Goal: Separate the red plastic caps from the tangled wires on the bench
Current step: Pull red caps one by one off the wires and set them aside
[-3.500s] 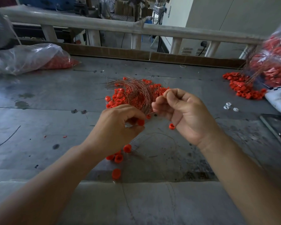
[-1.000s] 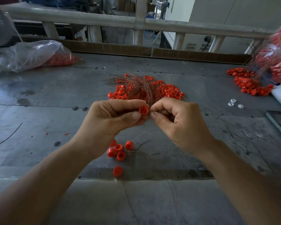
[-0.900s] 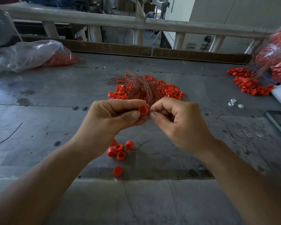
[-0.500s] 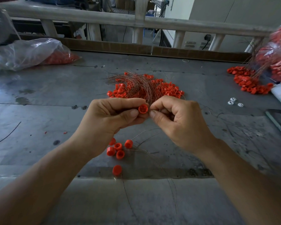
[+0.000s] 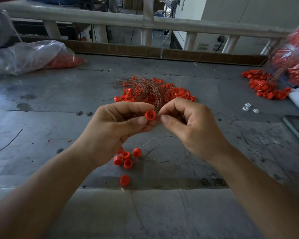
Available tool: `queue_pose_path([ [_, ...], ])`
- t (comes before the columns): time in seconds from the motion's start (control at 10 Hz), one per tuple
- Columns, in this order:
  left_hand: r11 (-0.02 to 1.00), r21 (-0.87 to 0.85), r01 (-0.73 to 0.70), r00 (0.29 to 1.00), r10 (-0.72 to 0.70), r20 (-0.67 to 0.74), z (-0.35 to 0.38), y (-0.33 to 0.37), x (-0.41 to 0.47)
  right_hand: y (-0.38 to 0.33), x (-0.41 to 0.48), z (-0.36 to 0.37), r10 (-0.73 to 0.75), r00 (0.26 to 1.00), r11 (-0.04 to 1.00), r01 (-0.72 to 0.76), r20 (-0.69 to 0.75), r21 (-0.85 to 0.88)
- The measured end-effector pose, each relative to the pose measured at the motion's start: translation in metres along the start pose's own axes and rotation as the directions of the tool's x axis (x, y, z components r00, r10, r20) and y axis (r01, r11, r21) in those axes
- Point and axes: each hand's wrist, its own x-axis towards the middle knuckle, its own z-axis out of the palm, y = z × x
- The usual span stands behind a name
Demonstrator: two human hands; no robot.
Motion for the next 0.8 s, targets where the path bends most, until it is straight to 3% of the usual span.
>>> queue_pose_path([
  [0.1,1.000,-0.024,-0.013,1.000,0.013,-0.008,-0.001,0.001,0.001,0.000,0.002,-0.001,-0.002,1.000,1.000,0.002,-0.027,-0.004],
  [0.3,0.999,-0.037,-0.011,1.000,0.011,0.006,-0.002,0.000,0.000,-0.001,0.003,-0.002,0.053,0.998,0.982,-0.049,-0.018,0.181],
  [0.5,0.997,-0.072,0.018,0.997,-0.013,0.070,-0.001,-0.001,-0.001,0.002,0.003,0.004,0.109,0.992,0.959,-0.123,0.065,0.255],
  [0.8,0.988,-0.125,0.086,0.995,-0.080,0.054,0.000,-0.005,0.000,0.009,0.006,-0.004,0.126,0.985,0.975,-0.145,0.119,0.171],
])
